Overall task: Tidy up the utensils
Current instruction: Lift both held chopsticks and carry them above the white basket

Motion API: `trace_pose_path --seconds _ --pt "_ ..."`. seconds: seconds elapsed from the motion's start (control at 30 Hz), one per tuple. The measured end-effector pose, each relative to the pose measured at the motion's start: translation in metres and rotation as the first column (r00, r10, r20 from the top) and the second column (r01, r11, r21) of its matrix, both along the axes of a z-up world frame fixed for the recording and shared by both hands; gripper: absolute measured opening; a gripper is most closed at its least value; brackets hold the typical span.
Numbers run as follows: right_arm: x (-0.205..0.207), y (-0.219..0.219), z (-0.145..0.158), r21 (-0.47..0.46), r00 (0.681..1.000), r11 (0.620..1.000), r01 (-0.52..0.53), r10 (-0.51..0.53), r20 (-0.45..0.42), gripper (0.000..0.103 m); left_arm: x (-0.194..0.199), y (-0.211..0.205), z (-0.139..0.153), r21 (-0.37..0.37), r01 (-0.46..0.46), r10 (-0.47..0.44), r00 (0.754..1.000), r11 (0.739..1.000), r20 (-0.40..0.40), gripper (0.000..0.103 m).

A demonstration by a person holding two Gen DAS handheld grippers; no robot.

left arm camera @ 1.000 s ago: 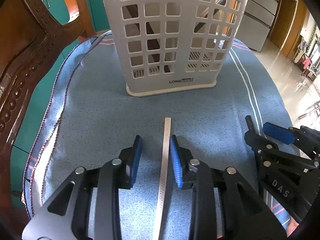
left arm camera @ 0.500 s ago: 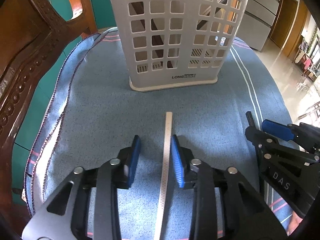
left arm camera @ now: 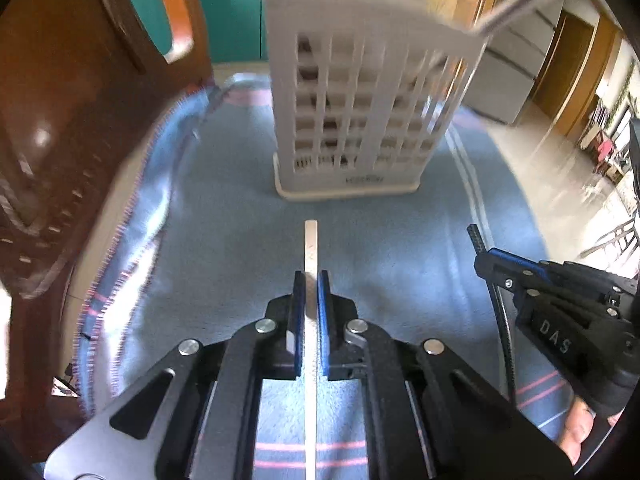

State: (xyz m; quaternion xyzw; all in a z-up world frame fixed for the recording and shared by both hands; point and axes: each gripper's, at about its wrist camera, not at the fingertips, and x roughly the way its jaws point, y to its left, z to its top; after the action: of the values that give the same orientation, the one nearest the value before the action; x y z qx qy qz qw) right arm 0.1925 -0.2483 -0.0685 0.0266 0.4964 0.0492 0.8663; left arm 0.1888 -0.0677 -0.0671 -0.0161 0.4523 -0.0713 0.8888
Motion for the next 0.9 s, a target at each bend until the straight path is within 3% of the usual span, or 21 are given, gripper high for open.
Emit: trace_pose_path --seconds 0.27,0.43,0.67,0.8,0.9 --pt "-0.038 -0.023 0.083 0.105 0.983 0.994 -0.02 0.0 0.184 0.007 -0.038 0.018 0.082 -0.071 -0.017 0.031 0.981 0.997 0.192 0.007" --pt "-0.055 -0.029 0.133 0.162 0.957 0.986 -0.037 -0.011 0.288 0.007 -0.059 0.03 0.135 -0.11 -0.026 0.06 0.944 0.994 0.324 0.007" --pt "-0.055 -0.027 0.197 0.191 0.901 0.979 -0.067 -0.023 0.434 0.007 -0.061 0.066 0.19 -0.304 -0.016 0.16 0.877 0.953 0.453 0.007" --pt "-0.044 -0.028 0.235 0.213 0.855 0.974 -0.077 -0.045 0.516 0.007 -0.059 0.083 0.218 -0.395 -0.04 0.27 0.792 0.918 0.548 0.007" --pt "-0.031 -0.028 0.258 0.239 0.825 0.969 -0.064 -0.084 0.559 0.007 -0.052 0.09 0.227 -0.462 -0.075 0.362 0.736 0.883 0.572 0.007"
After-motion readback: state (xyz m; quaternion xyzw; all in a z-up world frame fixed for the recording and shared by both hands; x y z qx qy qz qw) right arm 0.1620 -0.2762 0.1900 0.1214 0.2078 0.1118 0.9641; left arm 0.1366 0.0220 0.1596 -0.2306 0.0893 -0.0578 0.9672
